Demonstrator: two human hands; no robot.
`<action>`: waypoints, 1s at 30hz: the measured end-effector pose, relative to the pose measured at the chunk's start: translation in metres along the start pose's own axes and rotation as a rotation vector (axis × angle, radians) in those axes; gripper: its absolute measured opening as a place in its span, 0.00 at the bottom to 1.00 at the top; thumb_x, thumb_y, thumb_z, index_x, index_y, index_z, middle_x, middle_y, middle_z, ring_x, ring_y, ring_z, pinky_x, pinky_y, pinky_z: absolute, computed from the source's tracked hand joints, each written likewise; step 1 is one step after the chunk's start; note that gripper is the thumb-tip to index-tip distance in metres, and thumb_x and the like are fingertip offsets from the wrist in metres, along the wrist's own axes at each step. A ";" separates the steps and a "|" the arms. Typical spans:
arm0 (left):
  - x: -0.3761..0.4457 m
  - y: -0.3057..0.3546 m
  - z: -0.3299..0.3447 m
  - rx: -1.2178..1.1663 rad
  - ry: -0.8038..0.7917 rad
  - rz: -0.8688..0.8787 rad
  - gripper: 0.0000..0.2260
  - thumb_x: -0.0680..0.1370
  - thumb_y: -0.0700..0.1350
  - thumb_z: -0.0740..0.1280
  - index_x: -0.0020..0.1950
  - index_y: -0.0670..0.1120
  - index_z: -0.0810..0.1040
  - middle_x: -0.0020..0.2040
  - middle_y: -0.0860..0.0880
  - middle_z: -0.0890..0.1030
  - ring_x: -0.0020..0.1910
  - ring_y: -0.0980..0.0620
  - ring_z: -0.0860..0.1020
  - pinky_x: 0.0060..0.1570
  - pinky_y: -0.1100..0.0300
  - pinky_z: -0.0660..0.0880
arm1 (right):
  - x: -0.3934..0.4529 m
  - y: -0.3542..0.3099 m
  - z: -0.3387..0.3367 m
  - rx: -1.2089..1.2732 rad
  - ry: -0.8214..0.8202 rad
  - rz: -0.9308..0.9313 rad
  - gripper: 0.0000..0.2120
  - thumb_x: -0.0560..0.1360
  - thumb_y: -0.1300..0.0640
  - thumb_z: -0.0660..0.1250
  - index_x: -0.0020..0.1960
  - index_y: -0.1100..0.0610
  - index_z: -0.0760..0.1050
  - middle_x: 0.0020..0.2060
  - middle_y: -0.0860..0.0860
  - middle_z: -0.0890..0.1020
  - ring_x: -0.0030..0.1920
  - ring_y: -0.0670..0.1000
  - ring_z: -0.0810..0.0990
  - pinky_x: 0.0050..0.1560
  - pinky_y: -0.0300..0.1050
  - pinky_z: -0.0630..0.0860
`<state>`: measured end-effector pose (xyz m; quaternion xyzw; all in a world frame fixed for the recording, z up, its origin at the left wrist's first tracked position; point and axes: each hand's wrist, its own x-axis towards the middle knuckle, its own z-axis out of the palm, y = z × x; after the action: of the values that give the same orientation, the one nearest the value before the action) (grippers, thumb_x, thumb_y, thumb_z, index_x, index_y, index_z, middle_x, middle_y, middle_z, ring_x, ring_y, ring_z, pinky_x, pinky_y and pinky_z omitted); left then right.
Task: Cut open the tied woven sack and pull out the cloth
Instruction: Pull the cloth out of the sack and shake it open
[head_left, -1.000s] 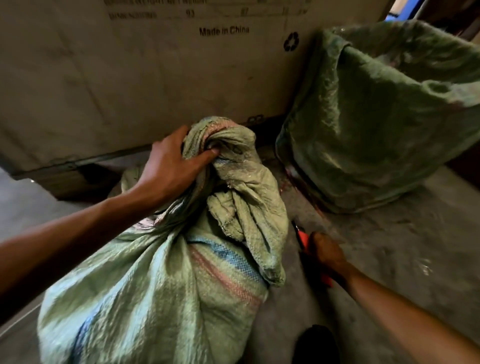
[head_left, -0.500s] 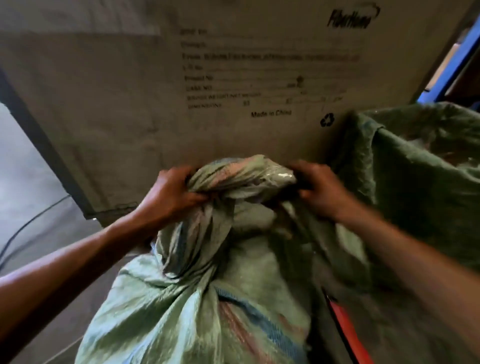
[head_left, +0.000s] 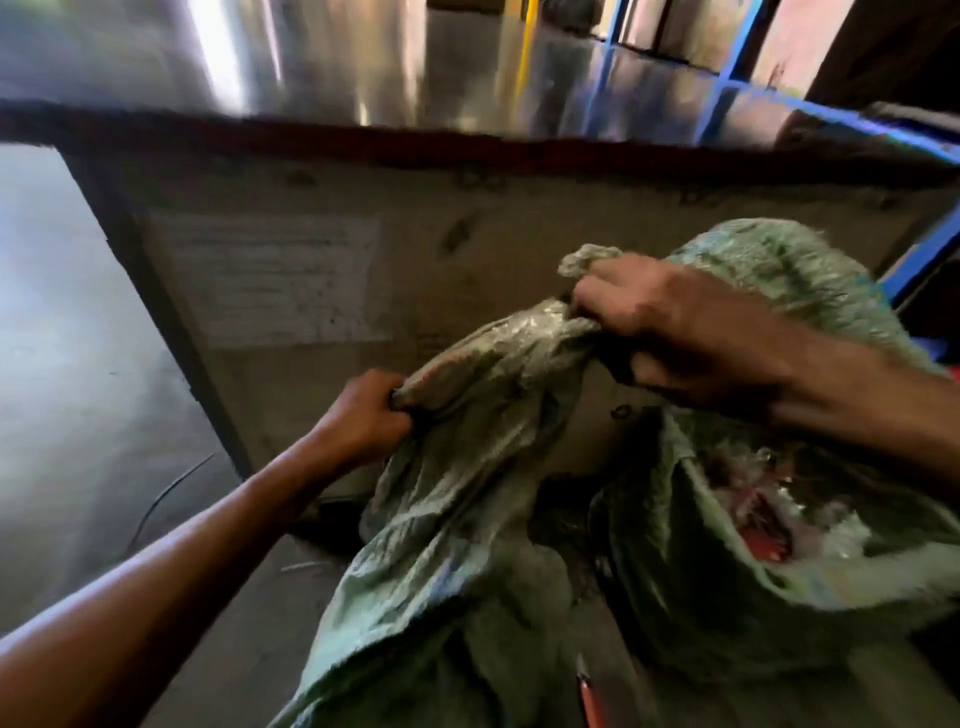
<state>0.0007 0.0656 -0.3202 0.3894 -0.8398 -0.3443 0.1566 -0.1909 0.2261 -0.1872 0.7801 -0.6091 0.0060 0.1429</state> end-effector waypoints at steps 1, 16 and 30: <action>-0.003 0.023 -0.015 -0.008 -0.003 -0.041 0.11 0.71 0.34 0.66 0.30 0.45 0.74 0.35 0.44 0.78 0.40 0.51 0.76 0.33 0.61 0.67 | 0.009 0.005 -0.031 0.013 -0.017 -0.037 0.14 0.63 0.65 0.54 0.46 0.62 0.71 0.44 0.61 0.77 0.45 0.62 0.77 0.41 0.58 0.77; -0.033 0.369 -0.240 -0.416 -0.096 0.207 0.12 0.64 0.35 0.64 0.35 0.53 0.77 0.28 0.59 0.78 0.31 0.68 0.74 0.33 0.65 0.72 | -0.006 0.097 -0.449 0.171 -0.061 0.071 0.09 0.59 0.65 0.59 0.38 0.60 0.73 0.41 0.56 0.79 0.42 0.57 0.79 0.37 0.55 0.75; -0.106 0.544 -0.191 -1.120 -0.276 0.493 0.08 0.72 0.40 0.68 0.37 0.51 0.83 0.35 0.56 0.83 0.39 0.57 0.78 0.42 0.59 0.77 | -0.132 -0.011 -0.470 -0.252 0.439 0.823 0.25 0.71 0.54 0.66 0.67 0.59 0.70 0.68 0.58 0.71 0.67 0.57 0.68 0.71 0.52 0.62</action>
<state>-0.1261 0.3089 0.1979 -0.0049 -0.6094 -0.7330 0.3021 -0.1371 0.4620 0.2367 0.4314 -0.8185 0.1530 0.3472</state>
